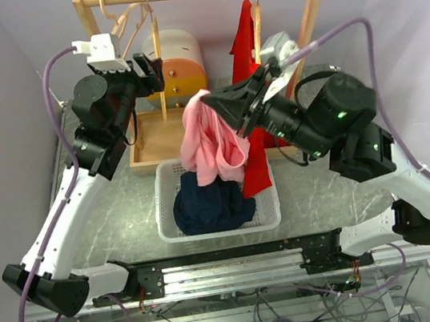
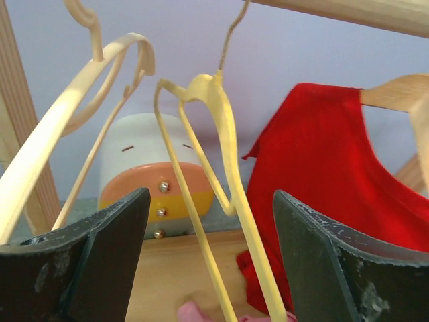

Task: Remove the t-shirt from the hanger

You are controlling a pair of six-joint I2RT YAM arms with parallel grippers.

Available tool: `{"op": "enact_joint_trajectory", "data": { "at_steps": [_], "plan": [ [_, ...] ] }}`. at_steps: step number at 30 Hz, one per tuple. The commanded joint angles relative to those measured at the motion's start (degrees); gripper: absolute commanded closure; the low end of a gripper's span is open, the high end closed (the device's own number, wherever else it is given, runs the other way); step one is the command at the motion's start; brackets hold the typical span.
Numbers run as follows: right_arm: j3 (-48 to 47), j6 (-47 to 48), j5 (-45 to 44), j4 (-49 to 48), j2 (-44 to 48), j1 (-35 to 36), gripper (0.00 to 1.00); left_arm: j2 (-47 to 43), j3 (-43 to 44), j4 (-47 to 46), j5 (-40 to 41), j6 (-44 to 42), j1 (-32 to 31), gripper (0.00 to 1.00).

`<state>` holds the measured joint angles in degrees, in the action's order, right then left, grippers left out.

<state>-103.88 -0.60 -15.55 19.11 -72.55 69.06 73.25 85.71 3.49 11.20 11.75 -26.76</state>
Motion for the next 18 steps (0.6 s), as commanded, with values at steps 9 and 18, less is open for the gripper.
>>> {"op": "enact_joint_trajectory", "data": {
  "at_steps": [9,18],
  "plan": [
    [-22.01,4.97,10.62,0.0,-3.61,0.09,1.0,-8.27,-3.13,0.76,-8.94,5.06,0.23,0.2],
    [-3.51,6.71,-0.94,-7.27,5.1,0.09,0.99,-9.97,-4.01,2.24,-11.2,5.08,0.29,0.22]
  ]
}}
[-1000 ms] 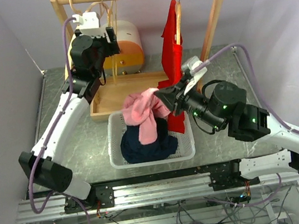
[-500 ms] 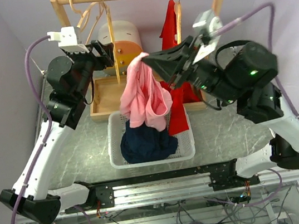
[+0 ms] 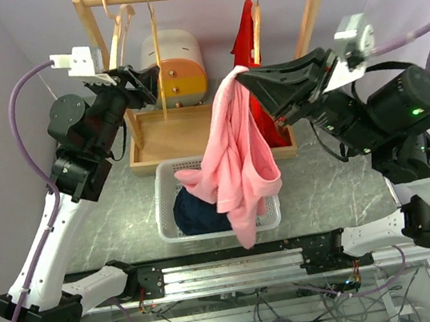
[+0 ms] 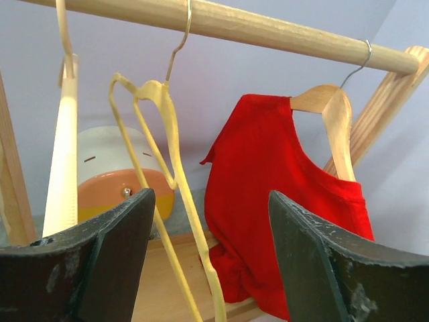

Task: Remove the t-shirt from the hanger

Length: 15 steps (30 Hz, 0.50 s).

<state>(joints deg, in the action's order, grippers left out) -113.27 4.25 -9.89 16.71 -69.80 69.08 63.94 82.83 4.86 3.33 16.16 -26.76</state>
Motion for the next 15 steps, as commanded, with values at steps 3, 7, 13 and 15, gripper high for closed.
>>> {"op": "enact_joint_trajectory", "data": {
  "at_steps": [3,7,13,15],
  "plan": [
    [9.33,2.68,-10.84,-5.97,3.85,0.09,0.99,-0.69,-1.88,0.83,-5.26,1.14,0.22,0.24],
    [13.32,1.94,-12.96,-5.99,5.19,0.01,0.99,-0.71,-3.1,0.31,-6.61,1.47,0.22,0.25],
    [22.39,-2.5,-14.22,-4.43,5.43,0.07,1.0,-0.87,-4.35,-0.22,-7.18,1.5,0.23,0.26],
    [28.42,-4.44,-14.97,-4.91,6.13,0.06,1.0,-1.14,-4.89,-0.37,-7.5,1.5,0.22,0.26]
  ]
}}
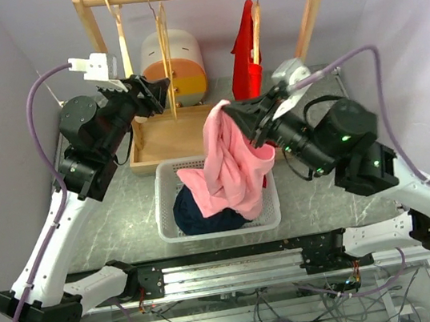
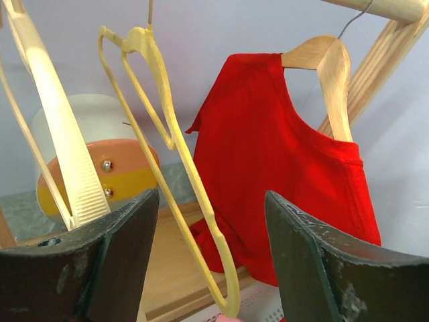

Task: Remove the t-shirt from the hanger

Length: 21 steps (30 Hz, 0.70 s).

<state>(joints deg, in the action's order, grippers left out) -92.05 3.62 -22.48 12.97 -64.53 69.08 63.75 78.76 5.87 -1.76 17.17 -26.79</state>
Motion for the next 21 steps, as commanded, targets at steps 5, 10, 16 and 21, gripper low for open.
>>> {"op": "enact_joint_trajectory", "data": {
  "at_steps": [5,10,16,21],
  "plan": [
    [22.3,-11.14,-2.32,-3.04,2.49,0.04,1.0,-1.87,-0.35,-0.67,-1.88,-0.09,0.26,0.26],
    [33.34,-20.33,-5.49,-1.48,0.87,-0.05,1.0,-1.68,0.71,-1.08,-3.21,-0.21,0.17,0.26],
    [41.46,-27.15,-9.32,0.03,-0.29,-1.24,1.0,0.46,1.31,-1.25,-4.22,-0.21,-0.73,0.26],
    [45.12,-30.29,-3.04,-1.34,-4.4,-1.66,0.99,2.07,2.67,-2.02,-3.33,-0.87,-2.85,0.26]
  ]
}}
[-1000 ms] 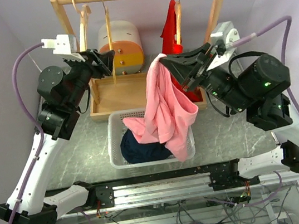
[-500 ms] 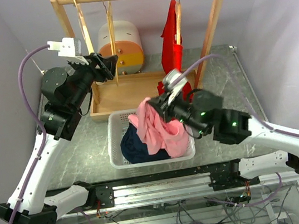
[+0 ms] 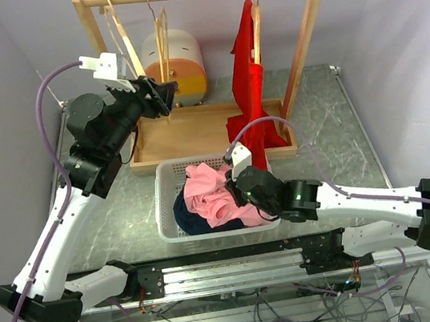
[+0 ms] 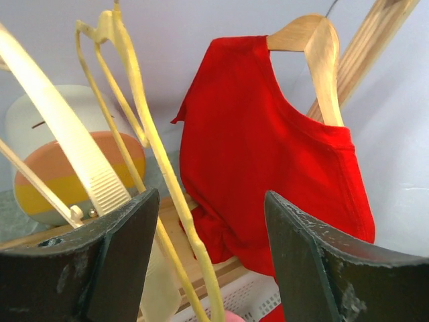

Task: Remove the t-shirt from the hanger

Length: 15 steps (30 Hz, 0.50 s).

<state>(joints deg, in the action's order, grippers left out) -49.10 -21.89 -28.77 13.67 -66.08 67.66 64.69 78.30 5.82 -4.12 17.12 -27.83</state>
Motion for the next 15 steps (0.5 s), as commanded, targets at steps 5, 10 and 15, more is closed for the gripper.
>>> {"op": "enact_joint_trajectory", "data": {
  "at_steps": [5,10,15],
  "plan": [
    [5.99,-7.72,12.09,-7.4,-10.74,-0.24,0.96,4.84,8.13,-0.41,1.25,-3.68,-6.14,0.24],
    [7.09,-9.83,17.16,-10.0,-19.43,-0.05,0.87,7.65,11.26,0.41,2.48,-4.95,-7.23,0.22],
    [5.01,-9.36,14.28,-6.13,-20.87,1.4,0.81,9.66,14.77,1.41,3.99,-6.25,-7.32,0.21]
  ]
}}
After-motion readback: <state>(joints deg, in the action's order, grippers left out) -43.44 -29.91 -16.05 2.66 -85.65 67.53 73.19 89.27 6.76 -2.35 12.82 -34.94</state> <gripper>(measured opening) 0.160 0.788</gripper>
